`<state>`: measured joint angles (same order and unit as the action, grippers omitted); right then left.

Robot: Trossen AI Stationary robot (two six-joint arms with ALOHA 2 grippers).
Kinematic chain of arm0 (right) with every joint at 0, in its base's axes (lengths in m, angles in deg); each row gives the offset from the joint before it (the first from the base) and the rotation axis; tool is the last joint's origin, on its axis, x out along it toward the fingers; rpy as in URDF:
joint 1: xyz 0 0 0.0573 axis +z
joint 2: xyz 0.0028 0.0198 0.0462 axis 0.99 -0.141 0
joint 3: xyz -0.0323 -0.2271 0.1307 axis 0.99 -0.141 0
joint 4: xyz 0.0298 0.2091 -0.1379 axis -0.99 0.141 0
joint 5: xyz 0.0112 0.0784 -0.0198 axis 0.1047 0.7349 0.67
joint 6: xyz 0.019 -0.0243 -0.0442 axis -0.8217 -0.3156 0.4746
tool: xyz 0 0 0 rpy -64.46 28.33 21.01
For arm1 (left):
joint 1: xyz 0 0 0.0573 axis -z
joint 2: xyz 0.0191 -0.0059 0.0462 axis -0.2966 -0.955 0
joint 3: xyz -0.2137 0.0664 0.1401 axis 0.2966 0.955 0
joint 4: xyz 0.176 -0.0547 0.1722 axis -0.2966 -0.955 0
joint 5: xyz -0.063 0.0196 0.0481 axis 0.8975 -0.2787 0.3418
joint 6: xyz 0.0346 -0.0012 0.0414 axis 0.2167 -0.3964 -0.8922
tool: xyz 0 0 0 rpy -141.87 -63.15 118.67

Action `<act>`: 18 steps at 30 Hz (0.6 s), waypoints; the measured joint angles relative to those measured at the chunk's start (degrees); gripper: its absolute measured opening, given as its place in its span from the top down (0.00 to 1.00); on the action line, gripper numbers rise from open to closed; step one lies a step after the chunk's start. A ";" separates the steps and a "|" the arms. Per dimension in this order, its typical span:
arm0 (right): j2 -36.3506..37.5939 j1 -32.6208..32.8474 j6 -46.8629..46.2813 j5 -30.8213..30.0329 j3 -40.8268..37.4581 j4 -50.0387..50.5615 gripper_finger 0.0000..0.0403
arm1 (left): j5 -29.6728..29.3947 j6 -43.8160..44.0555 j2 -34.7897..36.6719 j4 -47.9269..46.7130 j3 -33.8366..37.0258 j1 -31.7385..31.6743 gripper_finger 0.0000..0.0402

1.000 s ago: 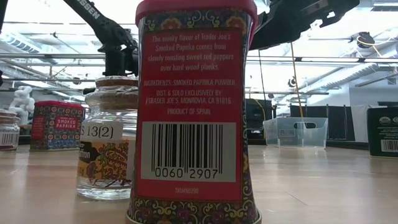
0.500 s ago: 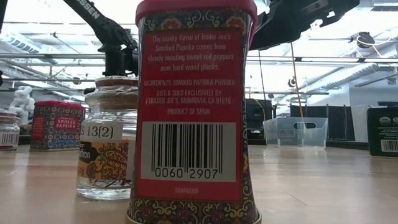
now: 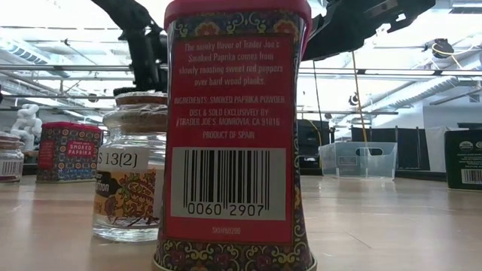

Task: Sort spices by type
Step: Put the black seasoning can into the transparent bin

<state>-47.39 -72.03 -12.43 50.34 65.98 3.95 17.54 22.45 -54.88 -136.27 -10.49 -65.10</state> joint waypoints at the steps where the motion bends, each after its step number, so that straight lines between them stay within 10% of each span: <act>1: 0.00 0.00 -0.01 0.00 0.00 0.00 1.00 | 0.40 -0.06 0.30 -0.87 -0.86 0.65 0.65; 18: 0.02 0.00 -0.91 -0.32 0.36 0.44 1.00 | 0.65 -0.38 1.78 -1.71 -6.22 22.76 0.65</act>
<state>-47.37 -72.03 -13.34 50.02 66.33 4.39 18.19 22.08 -53.09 -137.98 -16.71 -42.34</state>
